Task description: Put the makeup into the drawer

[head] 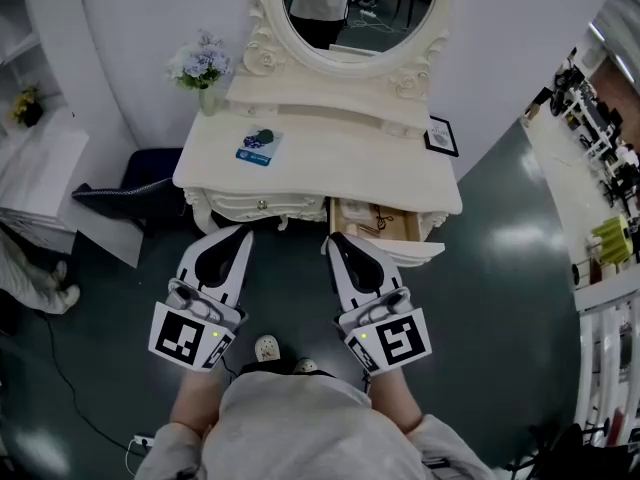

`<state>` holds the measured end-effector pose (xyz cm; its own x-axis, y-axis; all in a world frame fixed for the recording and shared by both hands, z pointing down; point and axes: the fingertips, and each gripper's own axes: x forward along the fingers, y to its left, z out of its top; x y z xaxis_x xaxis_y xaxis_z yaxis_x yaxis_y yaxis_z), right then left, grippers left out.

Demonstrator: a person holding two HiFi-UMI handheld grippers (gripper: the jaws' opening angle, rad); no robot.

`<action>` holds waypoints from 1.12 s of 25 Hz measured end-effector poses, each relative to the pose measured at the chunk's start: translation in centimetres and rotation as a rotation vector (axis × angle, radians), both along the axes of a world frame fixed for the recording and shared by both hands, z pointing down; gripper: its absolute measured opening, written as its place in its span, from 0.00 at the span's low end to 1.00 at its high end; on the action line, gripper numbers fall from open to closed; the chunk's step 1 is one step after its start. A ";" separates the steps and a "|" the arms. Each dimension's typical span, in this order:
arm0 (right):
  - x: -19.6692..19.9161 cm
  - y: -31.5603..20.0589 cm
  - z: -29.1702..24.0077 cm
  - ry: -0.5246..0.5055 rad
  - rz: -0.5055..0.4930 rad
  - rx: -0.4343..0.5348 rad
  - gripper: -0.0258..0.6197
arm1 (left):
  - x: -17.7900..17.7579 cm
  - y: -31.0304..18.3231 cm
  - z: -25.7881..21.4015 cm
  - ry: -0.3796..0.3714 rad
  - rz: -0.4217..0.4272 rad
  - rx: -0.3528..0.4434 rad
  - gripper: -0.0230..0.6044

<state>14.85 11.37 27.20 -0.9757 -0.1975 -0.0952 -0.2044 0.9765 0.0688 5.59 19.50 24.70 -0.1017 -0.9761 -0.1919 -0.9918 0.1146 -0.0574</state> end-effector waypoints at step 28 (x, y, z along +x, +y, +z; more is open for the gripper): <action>-10.1 -3.9 1.4 0.003 0.023 -0.050 0.08 | -10.4 -3.4 1.9 0.027 0.028 0.007 0.05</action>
<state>4.71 7.45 28.57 -0.9710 -0.2246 -0.0818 -0.2270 0.9737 0.0212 -4.77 16.15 26.56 -0.0801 -0.9773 -0.1963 -0.9957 0.0876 -0.0297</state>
